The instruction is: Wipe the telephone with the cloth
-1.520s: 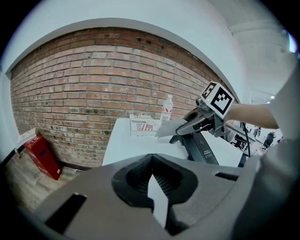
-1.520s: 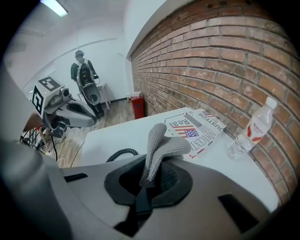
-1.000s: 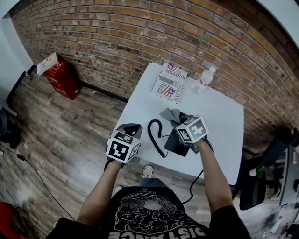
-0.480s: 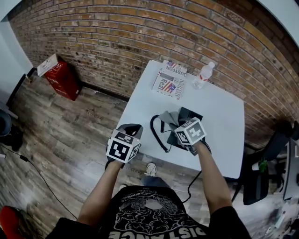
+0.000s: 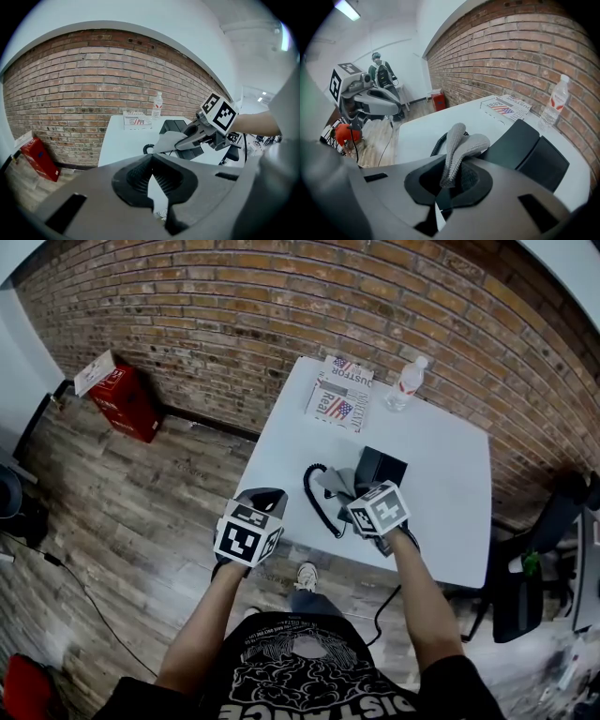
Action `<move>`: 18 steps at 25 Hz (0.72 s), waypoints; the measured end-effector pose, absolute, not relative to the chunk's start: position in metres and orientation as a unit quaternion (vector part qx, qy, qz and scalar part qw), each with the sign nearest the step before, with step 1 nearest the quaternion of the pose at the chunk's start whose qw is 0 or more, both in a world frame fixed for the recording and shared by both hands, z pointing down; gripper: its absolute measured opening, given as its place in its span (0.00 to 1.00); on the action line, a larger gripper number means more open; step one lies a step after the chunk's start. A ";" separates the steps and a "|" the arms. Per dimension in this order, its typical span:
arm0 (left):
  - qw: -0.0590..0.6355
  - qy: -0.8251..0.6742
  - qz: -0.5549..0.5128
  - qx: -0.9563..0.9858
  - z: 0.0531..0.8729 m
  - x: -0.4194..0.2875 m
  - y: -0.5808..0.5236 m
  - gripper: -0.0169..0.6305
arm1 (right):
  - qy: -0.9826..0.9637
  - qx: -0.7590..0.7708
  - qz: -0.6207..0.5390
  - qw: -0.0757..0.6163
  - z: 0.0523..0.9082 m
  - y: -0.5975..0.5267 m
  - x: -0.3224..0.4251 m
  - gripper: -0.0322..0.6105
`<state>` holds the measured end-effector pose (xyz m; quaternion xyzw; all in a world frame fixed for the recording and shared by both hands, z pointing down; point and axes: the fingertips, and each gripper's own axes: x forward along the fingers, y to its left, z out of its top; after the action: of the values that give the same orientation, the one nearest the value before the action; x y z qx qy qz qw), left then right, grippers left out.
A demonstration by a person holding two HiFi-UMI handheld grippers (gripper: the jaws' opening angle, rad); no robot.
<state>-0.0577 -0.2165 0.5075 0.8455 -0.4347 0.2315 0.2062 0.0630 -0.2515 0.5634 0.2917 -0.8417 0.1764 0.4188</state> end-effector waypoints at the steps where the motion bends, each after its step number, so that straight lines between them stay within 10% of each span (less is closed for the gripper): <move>1: 0.206 -0.433 0.232 0.846 0.508 -0.057 -0.215 0.04 | -0.842 0.292 0.178 0.418 0.564 -0.249 0.062 0.07; 18: 0.209 -0.416 0.252 0.848 0.521 -0.064 -0.182 0.04 | -0.839 0.316 0.214 0.388 0.583 -0.209 0.053 0.07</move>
<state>-0.0641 -0.1817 0.5206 0.8483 -0.4164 0.2520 0.2085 0.0533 -0.2094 0.5831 0.3161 -0.8390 0.2138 0.3878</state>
